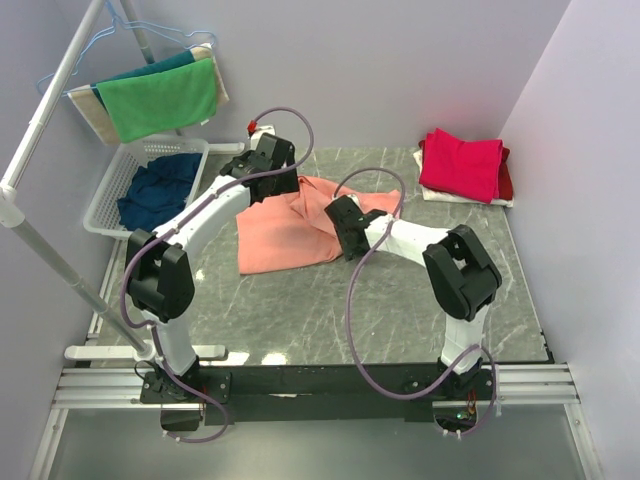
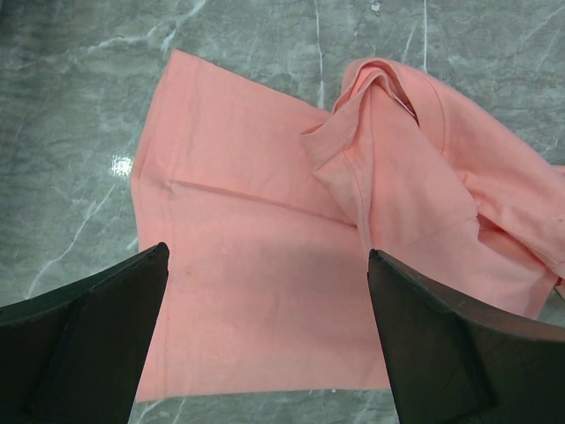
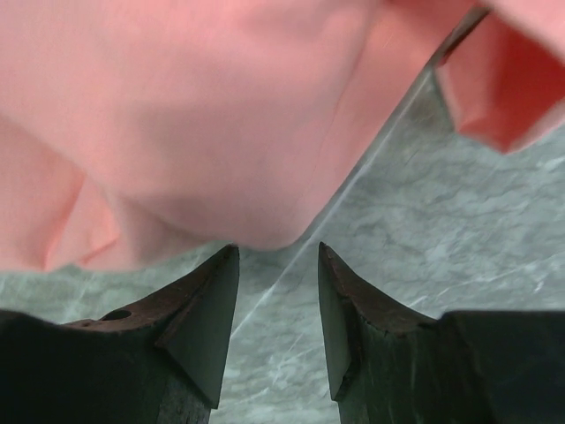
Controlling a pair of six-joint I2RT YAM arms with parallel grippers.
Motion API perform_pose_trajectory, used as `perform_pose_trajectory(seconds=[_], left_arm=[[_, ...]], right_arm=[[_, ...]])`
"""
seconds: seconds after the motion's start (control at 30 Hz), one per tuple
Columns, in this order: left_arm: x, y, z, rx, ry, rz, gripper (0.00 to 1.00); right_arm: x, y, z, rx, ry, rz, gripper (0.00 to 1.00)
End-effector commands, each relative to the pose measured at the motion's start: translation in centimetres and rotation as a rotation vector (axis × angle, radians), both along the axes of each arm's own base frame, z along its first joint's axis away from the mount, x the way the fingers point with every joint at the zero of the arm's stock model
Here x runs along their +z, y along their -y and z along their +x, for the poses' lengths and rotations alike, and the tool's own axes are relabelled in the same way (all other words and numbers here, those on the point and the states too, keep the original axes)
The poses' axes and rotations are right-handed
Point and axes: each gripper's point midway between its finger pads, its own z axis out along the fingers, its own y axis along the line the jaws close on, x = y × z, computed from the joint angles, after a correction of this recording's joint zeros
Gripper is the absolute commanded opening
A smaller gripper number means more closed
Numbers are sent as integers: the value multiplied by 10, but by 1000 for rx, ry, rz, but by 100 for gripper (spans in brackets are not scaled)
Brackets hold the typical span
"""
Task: Fold and stack the t-shirts
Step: Flatten the tshirt out
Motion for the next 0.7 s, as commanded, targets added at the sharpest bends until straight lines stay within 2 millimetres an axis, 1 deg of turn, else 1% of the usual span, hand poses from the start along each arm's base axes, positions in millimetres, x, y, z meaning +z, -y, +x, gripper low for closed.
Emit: perform_pose_trajectory(seconds=[0.0,0.03,0.1,0.13,0.17,0.23,0.27,0.3,0.33,0.37,0.4,0.43,0.5,0.53,0.6,0.63,0.67], left_arm=[[27,0,1,-13,57,-49,99],[28,0,1,-17,58,-51,100],[29,0,1,-23,57,-49,99],[29,0,1,-27,55,-43,99],[28,-2,0,-25,51,-36,99],[31,-3,1,-24,54,-28,99],[32,-4,1,-22,56,-27,99],[32,-5,1,-22,55,-24,99],[34,-6,1,-19,59,-26,100],[33,-7,0,-18,57,-24,99],[33,-8,0,-16,59,-26,99],[35,-9,-1,-15,64,-30,100],[33,-10,-2,-15,62,-32,99],[34,-11,-3,-16,64,-32,99],[34,-12,-5,-15,65,-29,99],[34,-13,-5,-13,64,-30,99],[34,-14,-6,-11,64,-29,99]], right_arm=[[8,-1,27,-20,82,-52,48],[4,-1,29,-18,78,-59,48],[3,-5,36,-12,85,-57,48],[-5,-6,36,-11,70,-68,47],[-4,-9,40,-13,75,-65,47],[-13,-8,38,-14,50,-72,38],[-14,-8,38,-16,49,-74,32],[-14,-7,36,-25,42,-81,16],[-11,-5,37,-34,50,-84,8],[-10,-1,36,-51,60,-95,2],[-7,1,35,-56,65,-100,0],[0,3,36,-66,81,-98,0],[9,6,35,-77,89,-106,0],[19,7,35,-86,105,-99,0],[30,10,29,-91,94,-93,0],[44,9,27,-89,109,-70,0],[49,12,21,-84,94,-72,0]])
